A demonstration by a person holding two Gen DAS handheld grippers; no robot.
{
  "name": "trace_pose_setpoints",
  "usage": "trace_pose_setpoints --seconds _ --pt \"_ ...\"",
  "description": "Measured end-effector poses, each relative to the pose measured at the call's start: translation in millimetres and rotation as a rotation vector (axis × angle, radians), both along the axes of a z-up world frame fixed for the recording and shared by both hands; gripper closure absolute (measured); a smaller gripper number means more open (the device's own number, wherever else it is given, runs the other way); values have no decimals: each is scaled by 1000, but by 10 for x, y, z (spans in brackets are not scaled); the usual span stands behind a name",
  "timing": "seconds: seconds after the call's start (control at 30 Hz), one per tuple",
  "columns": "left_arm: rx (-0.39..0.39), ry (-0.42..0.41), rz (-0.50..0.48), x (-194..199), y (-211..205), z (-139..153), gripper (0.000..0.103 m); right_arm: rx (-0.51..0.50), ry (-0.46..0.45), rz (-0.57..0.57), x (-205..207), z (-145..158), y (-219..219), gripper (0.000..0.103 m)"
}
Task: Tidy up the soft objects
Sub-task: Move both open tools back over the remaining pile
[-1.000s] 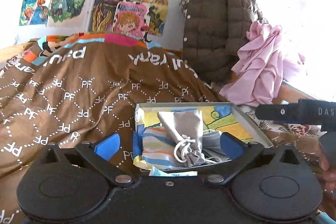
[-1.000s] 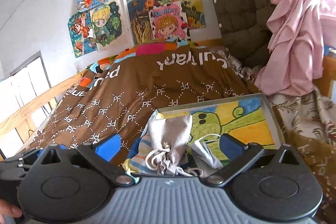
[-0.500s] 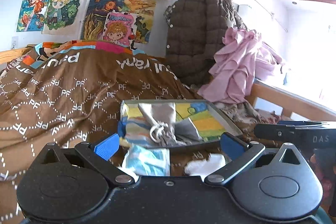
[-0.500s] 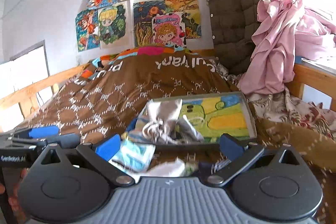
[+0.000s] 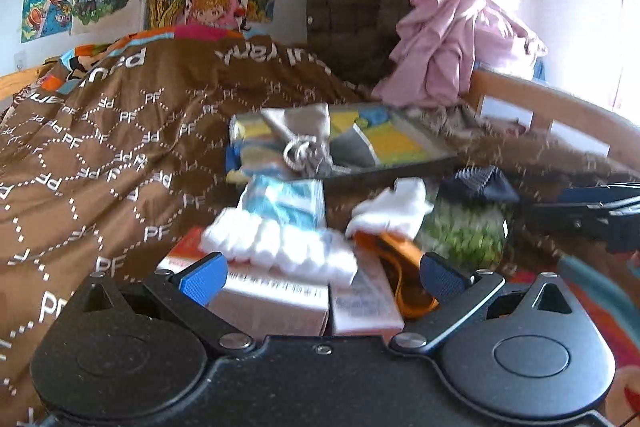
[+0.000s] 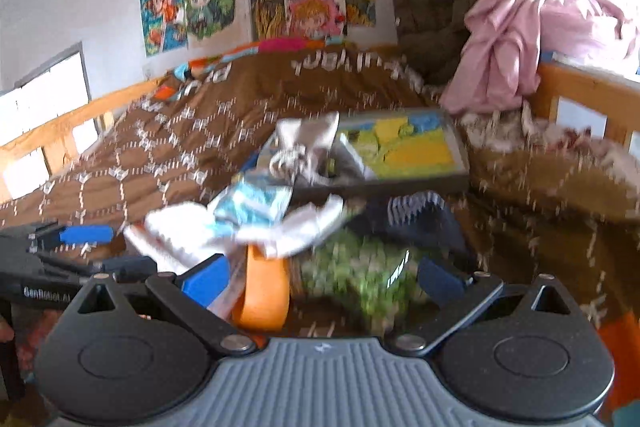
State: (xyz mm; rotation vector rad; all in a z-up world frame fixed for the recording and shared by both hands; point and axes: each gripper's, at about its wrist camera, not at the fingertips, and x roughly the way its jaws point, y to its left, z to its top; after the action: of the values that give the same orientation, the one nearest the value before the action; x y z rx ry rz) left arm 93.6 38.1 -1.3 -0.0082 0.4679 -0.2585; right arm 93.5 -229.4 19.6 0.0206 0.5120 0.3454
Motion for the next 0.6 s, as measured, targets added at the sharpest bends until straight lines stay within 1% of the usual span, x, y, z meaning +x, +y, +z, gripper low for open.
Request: trace_pose_setpoints --seconds 0.07,0.13,0.27,0.33,0.6 --pt "10 10 7 -14 11 -26 1 -20 25 15 -1 -69 21 0" --pt "17 20 16 -30 21 -50 1 -46 73 40 34 -137 67 0" --pt "15 45 38 -67 5 -99 1 -47 148 72 67 -248 94 0" --pt "15 58 43 -88 1 -122 1 -55 156 78 62 -269 115 0" --pt "37 75 48 -132 -25 -145 1 -87 137 112 -14 -266 195 0"
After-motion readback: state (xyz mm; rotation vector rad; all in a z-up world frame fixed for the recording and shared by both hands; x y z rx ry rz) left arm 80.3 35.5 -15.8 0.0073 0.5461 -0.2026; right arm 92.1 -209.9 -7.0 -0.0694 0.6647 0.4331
